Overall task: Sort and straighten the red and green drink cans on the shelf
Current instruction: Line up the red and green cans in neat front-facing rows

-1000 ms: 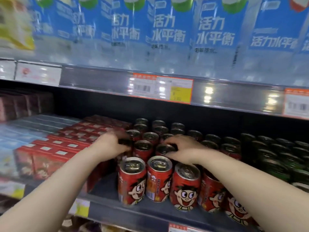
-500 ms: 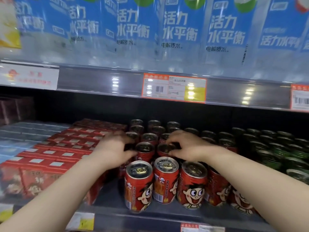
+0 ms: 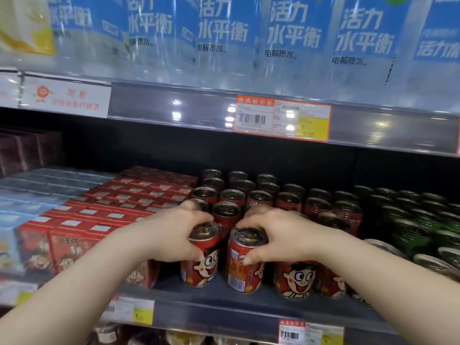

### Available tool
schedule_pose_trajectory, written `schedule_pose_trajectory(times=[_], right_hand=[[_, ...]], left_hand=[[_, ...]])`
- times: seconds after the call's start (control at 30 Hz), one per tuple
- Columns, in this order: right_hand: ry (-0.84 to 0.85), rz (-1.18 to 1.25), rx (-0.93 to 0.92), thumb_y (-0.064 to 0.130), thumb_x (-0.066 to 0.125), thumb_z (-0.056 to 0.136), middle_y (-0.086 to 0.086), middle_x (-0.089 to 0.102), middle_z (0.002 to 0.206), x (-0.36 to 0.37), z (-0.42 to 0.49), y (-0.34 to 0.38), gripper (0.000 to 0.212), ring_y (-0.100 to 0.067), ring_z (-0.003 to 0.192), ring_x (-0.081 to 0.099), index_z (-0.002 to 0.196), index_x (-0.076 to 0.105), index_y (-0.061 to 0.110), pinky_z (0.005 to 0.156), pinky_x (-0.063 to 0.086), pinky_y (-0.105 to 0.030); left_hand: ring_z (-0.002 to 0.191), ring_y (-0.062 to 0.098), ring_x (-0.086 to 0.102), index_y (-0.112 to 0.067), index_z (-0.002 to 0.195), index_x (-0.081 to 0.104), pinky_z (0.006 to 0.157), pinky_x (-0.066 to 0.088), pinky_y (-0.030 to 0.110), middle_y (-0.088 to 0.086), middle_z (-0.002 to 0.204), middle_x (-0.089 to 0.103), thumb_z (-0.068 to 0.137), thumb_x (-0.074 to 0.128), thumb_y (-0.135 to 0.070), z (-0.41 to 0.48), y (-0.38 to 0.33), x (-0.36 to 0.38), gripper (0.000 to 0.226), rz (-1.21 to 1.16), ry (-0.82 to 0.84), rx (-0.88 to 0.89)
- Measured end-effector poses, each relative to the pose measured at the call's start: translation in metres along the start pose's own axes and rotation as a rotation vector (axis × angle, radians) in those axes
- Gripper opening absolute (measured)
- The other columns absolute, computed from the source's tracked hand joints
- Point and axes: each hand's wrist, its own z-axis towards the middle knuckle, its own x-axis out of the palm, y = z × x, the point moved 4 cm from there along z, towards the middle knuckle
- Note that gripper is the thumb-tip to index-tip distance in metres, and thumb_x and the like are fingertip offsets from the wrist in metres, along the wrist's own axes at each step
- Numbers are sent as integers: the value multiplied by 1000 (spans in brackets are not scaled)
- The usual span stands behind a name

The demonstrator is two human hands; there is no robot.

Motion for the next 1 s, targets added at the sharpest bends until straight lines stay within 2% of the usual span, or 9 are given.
schedule_pose_trajectory(times=[0.17,0.37,0.5,0.6,0.7,0.8,0.9,1.0], right_hand=[[-95,124,24,52,70,72,7,44,132,14,10,17,68,-13,121,44,132,42,35,100,40,-30],[34,219,42,42,72,74,8,44,140,14,8,5,71,-12,125,44,137,38,32,102,43,-32],[-12,200,100,51,75,66,7,51,130,11,13,8,71,-12,113,51,127,43,31,92,48,-30],[-38,176,152,61,72,62,7,49,129,17,17,13,81,-14,114,49,130,39,30,92,46,-31],[-24,126,148,66,68,63,6,48,132,18,16,14,83,-14,117,47,132,38,31,94,45,-32],[82,29,145,64,67,66,6,40,141,4,3,8,85,-15,126,41,138,33,33,100,40,-31],[190,-203,207,59,69,69,8,38,140,-19,-21,-9,80,-15,126,40,137,33,37,95,38,-29],[274,-370,271,53,71,69,9,37,138,-22,-39,-20,79,-17,122,42,136,30,42,92,43,-30]], left_hand=[[129,19,31,-41,143,23,106,31,31,-4,138,33,80,64,-41,-1,8,-3,75,139,-8,-39],[130,17,30,-39,142,26,108,31,32,-5,138,33,78,67,-42,-3,12,-1,76,28,14,-31],[125,12,36,-38,138,33,104,34,29,-9,134,37,78,69,-36,-5,16,-6,70,-9,22,5],[123,9,36,-38,137,34,104,34,25,-12,135,36,78,70,-29,-8,20,-8,70,-32,60,32],[126,8,33,-39,137,33,104,31,24,-13,138,33,78,70,-29,-10,18,-8,71,-56,55,31],[131,13,26,-40,138,30,108,27,30,-10,140,32,73,69,-49,-7,4,-6,76,-2,-31,36],[130,14,28,-40,138,31,106,22,29,-10,137,35,71,64,-61,0,-19,4,77,5,-90,109],[127,11,34,-40,136,32,106,20,29,-13,138,39,71,59,-66,5,-26,12,75,23,-126,147]])
